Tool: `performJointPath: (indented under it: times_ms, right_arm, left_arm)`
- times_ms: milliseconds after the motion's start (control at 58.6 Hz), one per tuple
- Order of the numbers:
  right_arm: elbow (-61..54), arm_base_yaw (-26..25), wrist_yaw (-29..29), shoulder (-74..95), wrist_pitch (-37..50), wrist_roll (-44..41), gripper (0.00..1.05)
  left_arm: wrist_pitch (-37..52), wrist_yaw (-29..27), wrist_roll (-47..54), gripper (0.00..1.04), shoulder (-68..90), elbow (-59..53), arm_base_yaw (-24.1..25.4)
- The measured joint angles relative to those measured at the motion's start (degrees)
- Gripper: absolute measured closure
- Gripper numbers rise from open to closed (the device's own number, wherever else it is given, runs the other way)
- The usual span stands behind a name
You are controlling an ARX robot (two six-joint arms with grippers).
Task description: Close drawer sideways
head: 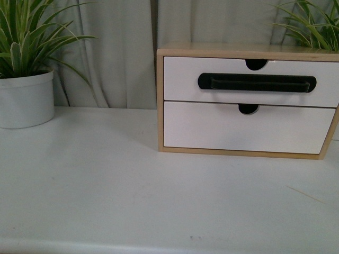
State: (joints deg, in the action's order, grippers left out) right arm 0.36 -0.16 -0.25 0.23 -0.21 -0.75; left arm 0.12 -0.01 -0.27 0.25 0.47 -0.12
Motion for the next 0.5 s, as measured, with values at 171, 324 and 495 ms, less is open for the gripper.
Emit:
performJointPath:
  times_ms: [171,324,495]
  right_arm:
    - [0.0,0.0,0.0,0.0,0.0,0.0,0.09]
    - [0.0,0.0,0.0,0.0,0.0,0.0,0.09]
    - [0.0,0.0,0.0,0.0,0.0,0.0,0.09]
  left_arm:
    - [0.0,0.0,0.0,0.56,0.0,0.0,0.0]
    - [0.0,0.0,-0.13,0.69,0.0,0.0,0.0]
    - [0.0,0.0,-0.13,0.41,0.0,0.0,0.0]
